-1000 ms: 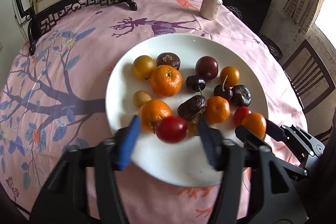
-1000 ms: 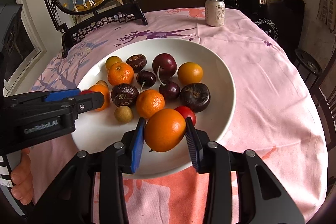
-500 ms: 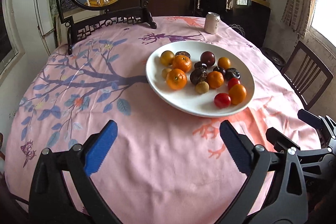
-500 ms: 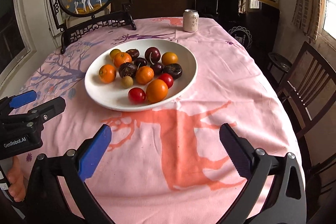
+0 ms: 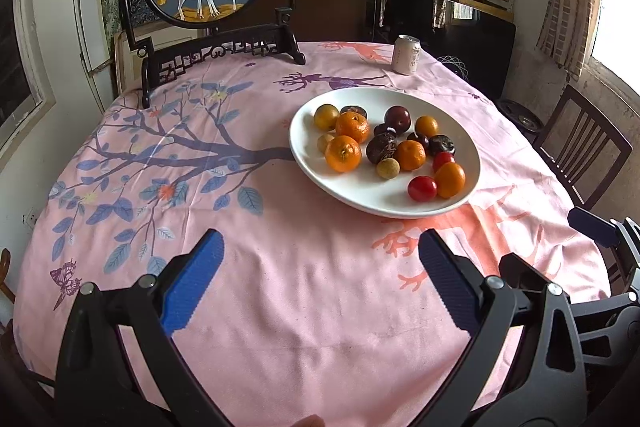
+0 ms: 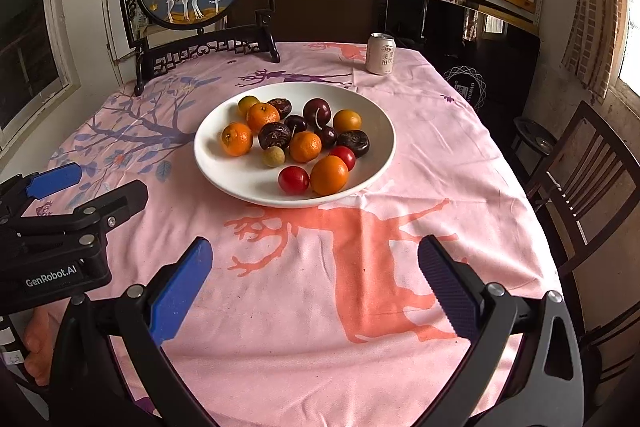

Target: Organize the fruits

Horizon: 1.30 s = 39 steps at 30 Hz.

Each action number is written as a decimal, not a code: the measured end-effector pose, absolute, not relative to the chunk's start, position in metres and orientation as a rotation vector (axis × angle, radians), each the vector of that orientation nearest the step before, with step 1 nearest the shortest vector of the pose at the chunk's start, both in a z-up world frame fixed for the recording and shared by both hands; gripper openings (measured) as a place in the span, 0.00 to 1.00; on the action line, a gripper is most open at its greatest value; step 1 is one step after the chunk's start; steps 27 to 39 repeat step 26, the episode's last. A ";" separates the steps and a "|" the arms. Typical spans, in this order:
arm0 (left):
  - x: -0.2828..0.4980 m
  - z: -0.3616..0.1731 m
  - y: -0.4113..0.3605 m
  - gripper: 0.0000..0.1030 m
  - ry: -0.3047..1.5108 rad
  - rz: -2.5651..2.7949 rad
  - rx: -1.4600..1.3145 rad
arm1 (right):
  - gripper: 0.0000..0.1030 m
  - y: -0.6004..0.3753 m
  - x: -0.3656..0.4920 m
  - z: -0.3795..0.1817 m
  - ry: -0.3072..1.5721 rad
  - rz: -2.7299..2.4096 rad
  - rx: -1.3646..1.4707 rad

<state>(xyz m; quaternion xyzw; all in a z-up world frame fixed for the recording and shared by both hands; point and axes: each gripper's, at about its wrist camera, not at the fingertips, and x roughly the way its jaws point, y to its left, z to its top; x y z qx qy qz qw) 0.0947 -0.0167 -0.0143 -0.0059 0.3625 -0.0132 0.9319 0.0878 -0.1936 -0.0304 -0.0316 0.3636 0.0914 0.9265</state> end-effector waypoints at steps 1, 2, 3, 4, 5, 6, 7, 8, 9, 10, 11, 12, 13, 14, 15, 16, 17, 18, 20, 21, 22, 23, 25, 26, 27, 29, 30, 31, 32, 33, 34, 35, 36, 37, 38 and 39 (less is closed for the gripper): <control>0.095 -0.014 -0.017 0.97 0.742 -0.025 -0.011 | 0.99 -0.193 0.087 -0.030 0.744 0.188 -0.066; 0.095 -0.014 -0.017 0.97 0.743 -0.025 -0.010 | 0.99 -0.192 0.087 -0.030 0.743 0.188 -0.066; 0.095 -0.014 -0.017 0.97 0.744 -0.026 -0.011 | 0.99 -0.192 0.087 -0.030 0.745 0.191 -0.064; 0.095 -0.014 -0.017 0.97 0.743 -0.027 -0.012 | 0.99 -0.192 0.087 -0.031 0.748 0.196 -0.059; 0.095 -0.014 -0.016 0.97 0.742 -0.027 -0.012 | 0.99 -0.192 0.087 -0.030 0.749 0.200 -0.054; 0.095 -0.014 -0.017 0.97 0.742 -0.025 -0.012 | 0.99 -0.192 0.087 -0.030 0.750 0.203 -0.050; 0.095 -0.014 -0.017 0.97 0.741 -0.025 -0.011 | 0.99 -0.191 0.086 -0.030 0.750 0.205 -0.047; 0.095 -0.014 -0.017 0.97 0.740 -0.022 -0.010 | 0.99 -0.191 0.086 -0.030 0.749 0.205 -0.046; 0.095 -0.014 -0.017 0.97 0.740 -0.019 -0.010 | 0.99 -0.191 0.086 -0.029 0.747 0.205 -0.045; 0.095 -0.014 -0.017 0.97 0.739 -0.019 -0.009 | 0.99 -0.191 0.086 -0.029 0.746 0.205 -0.045; 0.096 -0.014 -0.017 0.97 0.738 -0.019 -0.007 | 0.99 -0.191 0.086 -0.029 0.746 0.204 -0.045; 0.096 -0.014 -0.017 0.98 0.740 -0.018 -0.008 | 0.99 -0.191 0.087 -0.030 0.746 0.203 -0.045; 0.096 -0.014 -0.017 0.98 0.741 -0.019 -0.007 | 0.99 -0.191 0.087 -0.030 0.747 0.202 -0.044; 0.096 -0.014 -0.017 0.98 0.743 -0.021 -0.008 | 0.99 -0.191 0.087 -0.030 0.749 0.202 -0.043; 0.096 -0.014 -0.016 0.98 0.743 -0.023 -0.009 | 0.99 -0.191 0.087 -0.031 0.751 0.202 -0.040; 0.096 -0.014 -0.016 0.98 0.743 -0.020 -0.009 | 0.99 -0.191 0.088 -0.031 0.752 0.202 -0.039; 0.097 -0.014 -0.016 0.98 0.744 -0.021 -0.008 | 0.99 -0.191 0.088 -0.031 0.752 0.202 -0.040; 0.097 -0.014 -0.016 0.98 0.749 -0.025 -0.012 | 0.99 -0.192 0.088 -0.031 0.751 0.204 -0.040; 0.098 -0.015 -0.015 0.98 0.766 -0.029 -0.030 | 0.99 -0.192 0.088 -0.031 0.749 0.206 -0.040; 0.099 -0.016 -0.013 0.98 0.773 -0.028 -0.038 | 0.99 -0.192 0.088 -0.032 0.749 0.206 -0.040; 0.099 -0.017 -0.013 0.98 0.776 -0.028 -0.044 | 0.99 -0.192 0.088 -0.032 0.750 0.206 -0.038; 0.100 -0.018 -0.012 0.98 0.778 -0.027 -0.045 | 0.99 -0.193 0.088 -0.032 0.751 0.206 -0.035; 0.100 -0.018 -0.012 0.98 0.778 -0.023 -0.042 | 0.99 -0.193 0.088 -0.032 0.750 0.206 -0.033; 0.099 -0.018 -0.012 0.98 0.776 -0.022 -0.040 | 0.99 -0.194 0.088 -0.032 0.750 0.206 -0.030; 0.099 -0.018 -0.012 0.98 0.776 -0.022 -0.040 | 0.99 -0.194 0.088 -0.032 0.750 0.206 -0.030; 0.099 -0.018 -0.012 0.98 0.776 -0.022 -0.040 | 0.99 -0.194 0.088 -0.032 0.750 0.206 -0.030; 0.099 -0.018 -0.012 0.98 0.776 -0.022 -0.040 | 0.99 -0.194 0.088 -0.032 0.750 0.206 -0.030; 0.099 -0.018 -0.012 0.98 0.776 -0.022 -0.040 | 0.99 -0.194 0.088 -0.032 0.750 0.206 -0.030; 0.099 -0.018 -0.012 0.98 0.776 -0.022 -0.040 | 0.99 -0.194 0.088 -0.032 0.750 0.206 -0.030; 0.099 -0.018 -0.012 0.98 0.776 -0.022 -0.040 | 0.99 -0.194 0.088 -0.032 0.750 0.206 -0.030; 0.099 -0.018 -0.012 0.98 0.776 -0.022 -0.040 | 0.99 -0.194 0.088 -0.032 0.750 0.206 -0.030; 0.099 -0.018 -0.012 0.98 0.776 -0.022 -0.040 | 0.99 -0.194 0.088 -0.032 0.750 0.206 -0.030; 0.099 -0.018 -0.012 0.98 0.776 -0.022 -0.040 | 0.99 -0.194 0.088 -0.032 0.750 0.206 -0.030; 0.099 -0.018 -0.012 0.98 0.776 -0.022 -0.040 | 0.99 -0.194 0.088 -0.032 0.750 0.206 -0.030; 0.099 -0.018 -0.012 0.98 0.776 -0.022 -0.040 | 0.99 -0.194 0.088 -0.032 0.750 0.206 -0.030; 0.099 -0.018 -0.012 0.98 0.776 -0.022 -0.040 | 0.99 -0.194 0.088 -0.032 0.750 0.206 -0.030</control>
